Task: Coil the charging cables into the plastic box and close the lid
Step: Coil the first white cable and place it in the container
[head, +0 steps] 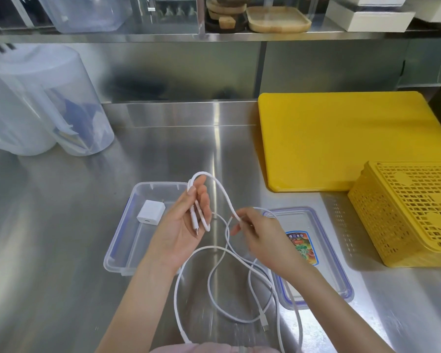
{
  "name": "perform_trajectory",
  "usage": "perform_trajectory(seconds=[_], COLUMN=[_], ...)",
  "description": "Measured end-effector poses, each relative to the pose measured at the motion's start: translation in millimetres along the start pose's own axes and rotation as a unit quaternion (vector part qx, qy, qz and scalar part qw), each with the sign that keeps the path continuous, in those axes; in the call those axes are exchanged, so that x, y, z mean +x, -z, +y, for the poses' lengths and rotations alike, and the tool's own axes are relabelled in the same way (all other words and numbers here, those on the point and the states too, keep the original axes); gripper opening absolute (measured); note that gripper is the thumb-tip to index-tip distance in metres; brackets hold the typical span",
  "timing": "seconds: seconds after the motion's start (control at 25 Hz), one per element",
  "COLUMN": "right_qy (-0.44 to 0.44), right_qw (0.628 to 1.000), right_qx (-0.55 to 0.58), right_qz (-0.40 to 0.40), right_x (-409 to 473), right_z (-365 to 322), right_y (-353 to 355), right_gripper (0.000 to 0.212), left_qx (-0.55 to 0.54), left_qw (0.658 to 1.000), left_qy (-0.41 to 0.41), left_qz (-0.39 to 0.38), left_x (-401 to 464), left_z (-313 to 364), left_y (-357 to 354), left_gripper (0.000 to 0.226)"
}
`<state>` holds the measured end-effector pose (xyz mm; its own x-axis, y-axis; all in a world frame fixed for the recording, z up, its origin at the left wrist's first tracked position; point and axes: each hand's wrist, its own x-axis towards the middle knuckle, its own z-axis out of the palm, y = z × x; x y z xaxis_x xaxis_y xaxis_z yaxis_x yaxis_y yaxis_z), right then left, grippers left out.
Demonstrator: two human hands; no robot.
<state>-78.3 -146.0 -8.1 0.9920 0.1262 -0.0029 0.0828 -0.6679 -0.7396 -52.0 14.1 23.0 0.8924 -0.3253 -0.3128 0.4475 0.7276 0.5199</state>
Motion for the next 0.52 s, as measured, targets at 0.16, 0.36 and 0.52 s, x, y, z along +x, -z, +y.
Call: perform_trajectory(seconds=[0.16, 0.36, 0.52], right_qy=[-0.017, 0.033, 0.090], right_qw=[0.999, 0.985, 0.983], right_qx=[-0.046, -0.102, -0.113], right_qz=[-0.013, -0.136, -0.113], right_x=[-4, -8, -8], right_z=[-1, -10, -15], right_y=[7, 7, 16], right_gripper=[0.030, 0.022, 0.021], left_qx=[0.051, 0.192, 0.334], left_qw=[0.999, 0.978, 0.938], left_qy=[-0.010, -0.047, -0.059], left_qz=[-0.001, -0.068, -0.077], left_x=[-2, 2, 4], left_z=[-1, -13, -22], left_y=[1, 0, 7], left_gripper=[0.024, 0.026, 0.021])
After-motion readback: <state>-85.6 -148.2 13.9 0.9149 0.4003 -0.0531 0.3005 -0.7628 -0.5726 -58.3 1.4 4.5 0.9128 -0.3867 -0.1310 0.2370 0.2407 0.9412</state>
